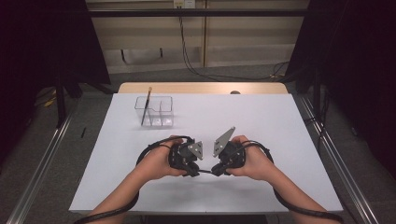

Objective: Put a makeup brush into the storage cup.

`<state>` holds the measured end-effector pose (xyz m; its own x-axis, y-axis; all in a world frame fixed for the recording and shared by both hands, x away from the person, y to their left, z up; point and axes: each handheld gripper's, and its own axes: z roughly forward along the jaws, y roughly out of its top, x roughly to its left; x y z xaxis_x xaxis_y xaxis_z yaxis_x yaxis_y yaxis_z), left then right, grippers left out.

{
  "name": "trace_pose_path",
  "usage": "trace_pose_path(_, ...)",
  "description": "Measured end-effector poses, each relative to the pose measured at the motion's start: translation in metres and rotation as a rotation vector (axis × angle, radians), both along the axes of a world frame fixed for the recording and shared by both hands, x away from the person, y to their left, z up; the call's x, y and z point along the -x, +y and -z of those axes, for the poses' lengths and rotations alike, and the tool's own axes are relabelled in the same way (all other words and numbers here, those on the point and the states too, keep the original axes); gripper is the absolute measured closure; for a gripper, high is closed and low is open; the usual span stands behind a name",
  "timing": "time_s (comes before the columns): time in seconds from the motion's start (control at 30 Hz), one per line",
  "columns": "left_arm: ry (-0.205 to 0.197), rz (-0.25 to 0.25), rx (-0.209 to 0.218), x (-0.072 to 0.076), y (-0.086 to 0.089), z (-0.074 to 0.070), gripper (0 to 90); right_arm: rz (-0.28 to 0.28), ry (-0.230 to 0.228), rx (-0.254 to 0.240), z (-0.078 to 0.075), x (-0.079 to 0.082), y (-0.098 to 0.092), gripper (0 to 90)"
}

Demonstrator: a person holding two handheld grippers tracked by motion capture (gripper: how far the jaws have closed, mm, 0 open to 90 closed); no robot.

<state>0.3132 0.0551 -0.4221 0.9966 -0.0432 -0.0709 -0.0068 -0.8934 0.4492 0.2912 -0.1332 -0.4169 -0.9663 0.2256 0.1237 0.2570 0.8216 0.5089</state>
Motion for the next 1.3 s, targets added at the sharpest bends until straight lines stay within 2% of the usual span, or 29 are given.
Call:
trace_pose_path(0.17, -0.004, 0.028, -0.017, 0.000, 0.000, 0.002, 81.3, -0.004, -0.003, -0.010, -0.004, 0.000, 0.000, 84.4)
trace_pose_path(0.33, 0.019, 0.024, -0.012, 0.001, 0.000, 0.005, 82.7, -0.010, -0.013, -0.030, -0.007, -0.001, -0.001, 83.9)
trace_pose_path(0.37, 0.022, 0.025, -0.012, 0.001, 0.000, 0.005, 83.0, 0.015, -0.007, -0.035, -0.009, 0.000, 0.000, 83.7)
trace_pose_path(0.43, 0.035, 0.018, -0.008, 0.002, 0.000, 0.006, 83.6, 0.002, -0.018, -0.049, -0.011, -0.002, -0.001, 83.5)
trace_pose_path(0.8, 0.037, 0.005, -0.009, 0.002, 0.001, 0.004, 83.8, 0.009, -0.021, -0.063, -0.012, -0.003, -0.003, 82.3)
trace_pose_path(0.97, 0.035, 0.002, -0.012, 0.000, 0.003, 0.004, 83.9, 0.020, -0.014, -0.088, -0.012, -0.003, -0.005, 75.7)
trace_pose_path(1.2, 0.033, -0.003, -0.013, -0.002, 0.006, 0.004, 83.9, 0.052, -0.033, -0.134, -0.011, -0.003, -0.012, 55.4)
trace_pose_path(1.3, 0.039, -0.012, -0.010, -0.001, 0.006, 0.004, 83.8, 0.060, -0.029, -0.145, -0.008, -0.003, -0.015, 51.2)
